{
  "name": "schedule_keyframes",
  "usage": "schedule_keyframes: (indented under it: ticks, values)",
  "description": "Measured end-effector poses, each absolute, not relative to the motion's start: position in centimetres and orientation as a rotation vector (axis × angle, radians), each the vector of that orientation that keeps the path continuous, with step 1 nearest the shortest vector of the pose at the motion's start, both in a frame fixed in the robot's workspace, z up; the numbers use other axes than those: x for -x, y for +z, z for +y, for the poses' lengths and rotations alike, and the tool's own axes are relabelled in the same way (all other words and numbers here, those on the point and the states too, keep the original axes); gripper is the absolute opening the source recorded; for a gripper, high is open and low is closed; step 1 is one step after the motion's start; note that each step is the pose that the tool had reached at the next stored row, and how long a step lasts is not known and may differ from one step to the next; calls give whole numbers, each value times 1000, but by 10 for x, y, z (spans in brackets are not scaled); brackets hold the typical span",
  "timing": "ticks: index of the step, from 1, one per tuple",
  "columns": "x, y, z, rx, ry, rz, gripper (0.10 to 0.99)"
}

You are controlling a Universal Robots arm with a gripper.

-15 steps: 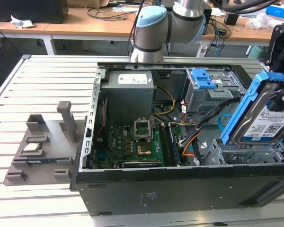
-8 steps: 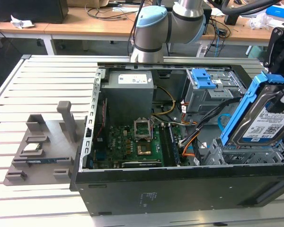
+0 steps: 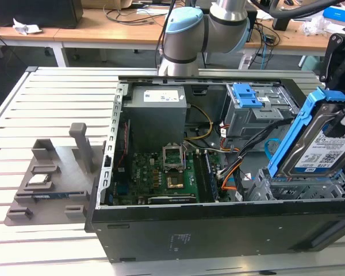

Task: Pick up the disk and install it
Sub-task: 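Insert the disk into the insertion slot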

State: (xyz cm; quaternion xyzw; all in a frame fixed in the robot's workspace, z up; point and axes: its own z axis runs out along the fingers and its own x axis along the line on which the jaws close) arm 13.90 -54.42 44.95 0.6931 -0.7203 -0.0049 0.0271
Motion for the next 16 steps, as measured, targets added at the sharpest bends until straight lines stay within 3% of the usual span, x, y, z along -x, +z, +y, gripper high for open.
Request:
schedule_keyframes:
  ticks: [16]
  values:
    - [-141,435,-536,-2156,-15,-2210,361]
